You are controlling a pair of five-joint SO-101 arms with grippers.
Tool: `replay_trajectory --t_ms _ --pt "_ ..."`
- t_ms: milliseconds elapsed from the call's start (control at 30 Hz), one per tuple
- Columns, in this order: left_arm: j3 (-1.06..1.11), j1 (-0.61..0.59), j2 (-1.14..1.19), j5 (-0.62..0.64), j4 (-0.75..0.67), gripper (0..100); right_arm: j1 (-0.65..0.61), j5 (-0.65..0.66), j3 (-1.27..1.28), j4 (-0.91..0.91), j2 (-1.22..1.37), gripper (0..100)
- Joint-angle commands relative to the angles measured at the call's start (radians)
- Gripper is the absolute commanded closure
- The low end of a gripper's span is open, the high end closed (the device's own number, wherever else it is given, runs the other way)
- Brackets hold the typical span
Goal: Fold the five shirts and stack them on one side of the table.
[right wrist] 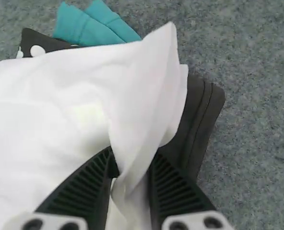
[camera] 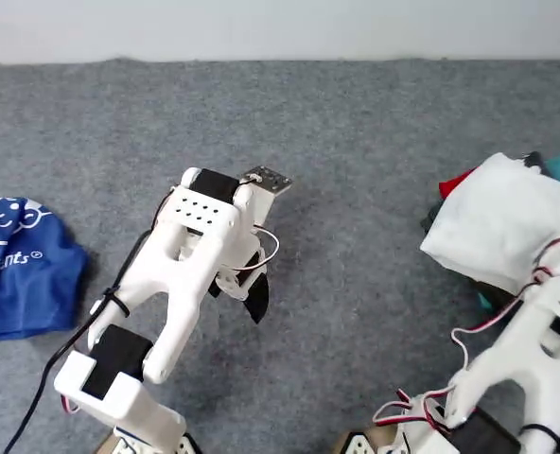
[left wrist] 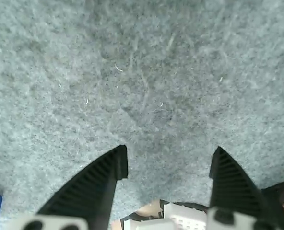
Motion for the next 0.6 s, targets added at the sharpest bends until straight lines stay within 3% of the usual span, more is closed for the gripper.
replay_trajectory --t_ms 0,200,567 --pt "-0.002 -0.003 -0.017 -0.006 0.028 73 0.005 -0.005 0.026 -0.087 -0.004 98.6" --pt "-0.002 -0.005 -0.017 -0.006 0.028 73 0.061 -0.003 0.029 -0.104 -0.005 97.3" --pt "-0.002 -0.002 -0.017 -0.006 0.028 73 0.101 -0.009 0.052 -0.094 -0.015 68.6"
